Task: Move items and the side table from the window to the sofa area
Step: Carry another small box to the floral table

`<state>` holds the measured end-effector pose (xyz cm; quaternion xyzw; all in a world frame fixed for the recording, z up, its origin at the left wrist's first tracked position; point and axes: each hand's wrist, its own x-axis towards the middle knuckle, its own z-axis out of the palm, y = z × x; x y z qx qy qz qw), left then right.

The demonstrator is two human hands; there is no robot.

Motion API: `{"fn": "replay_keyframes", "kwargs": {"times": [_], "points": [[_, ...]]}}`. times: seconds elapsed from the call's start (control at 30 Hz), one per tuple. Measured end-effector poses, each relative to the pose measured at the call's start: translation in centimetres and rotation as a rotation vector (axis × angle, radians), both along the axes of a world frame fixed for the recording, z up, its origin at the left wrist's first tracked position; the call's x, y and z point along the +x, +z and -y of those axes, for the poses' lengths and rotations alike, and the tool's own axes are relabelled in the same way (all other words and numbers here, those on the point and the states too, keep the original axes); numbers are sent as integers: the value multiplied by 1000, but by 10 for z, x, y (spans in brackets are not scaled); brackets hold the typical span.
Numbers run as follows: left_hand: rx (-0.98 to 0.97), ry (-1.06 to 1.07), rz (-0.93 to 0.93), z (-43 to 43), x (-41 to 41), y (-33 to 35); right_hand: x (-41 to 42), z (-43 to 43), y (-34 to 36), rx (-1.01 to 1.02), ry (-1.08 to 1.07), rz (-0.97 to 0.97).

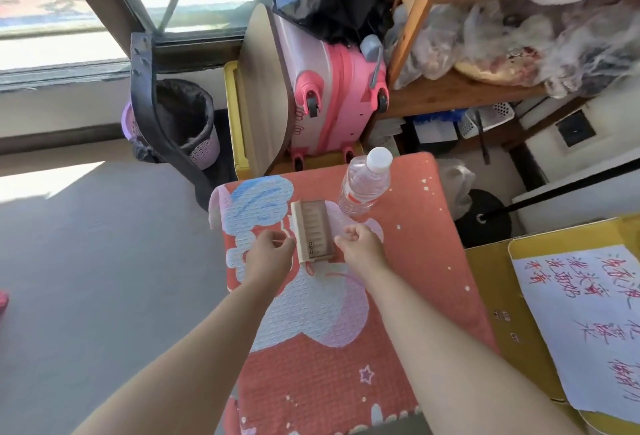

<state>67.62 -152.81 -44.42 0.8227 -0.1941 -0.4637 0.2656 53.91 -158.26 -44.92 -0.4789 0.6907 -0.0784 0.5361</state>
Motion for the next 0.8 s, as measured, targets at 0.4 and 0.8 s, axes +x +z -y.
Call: {"fn": "replay_keyframes", "kwargs": {"times": [0.4,0.8], "points": [[18,-104,62,33,-6,-62,32,27,-65,0,50,-1],[40,-140,30,28,-3,-37,33,15,-32,21,30,-23]]}}
